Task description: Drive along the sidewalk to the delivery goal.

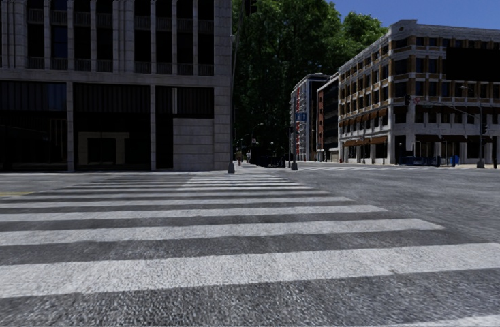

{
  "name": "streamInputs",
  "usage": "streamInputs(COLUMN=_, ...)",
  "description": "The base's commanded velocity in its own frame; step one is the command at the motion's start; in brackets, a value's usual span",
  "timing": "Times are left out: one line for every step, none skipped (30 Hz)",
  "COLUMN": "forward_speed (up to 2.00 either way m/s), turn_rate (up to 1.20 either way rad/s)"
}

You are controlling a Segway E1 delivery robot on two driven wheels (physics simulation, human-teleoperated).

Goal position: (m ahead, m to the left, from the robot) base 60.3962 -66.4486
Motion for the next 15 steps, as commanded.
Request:
streamInputs(forward_speed=1.35, turn_rate=0.00)
streamInputs(forward_speed=1.35, turn_rate=0.00)
streamInputs(forward_speed=1.35, turn_rate=0.00)
streamInputs(forward_speed=1.35, turn_rate=0.00)
streamInputs(forward_speed=1.35, turn_rate=0.00)
streamInputs(forward_speed=1.35, turn_rate=0.00)
streamInputs(forward_speed=1.35, turn_rate=0.00)
streamInputs(forward_speed=1.34, turn_rate=0.00)
streamInputs(forward_speed=1.32, turn_rate=0.01)
streamInputs(forward_speed=1.32, turn_rate=0.07)
streamInputs(forward_speed=1.31, turn_rate=0.13)
streamInputs(forward_speed=1.31, turn_rate=0.13)
streamInputs(forward_speed=1.31, turn_rate=0.18)
streamInputs(forward_speed=1.31, turn_rate=0.22)
streamInputs(forward_speed=1.31, turn_rate=0.23)
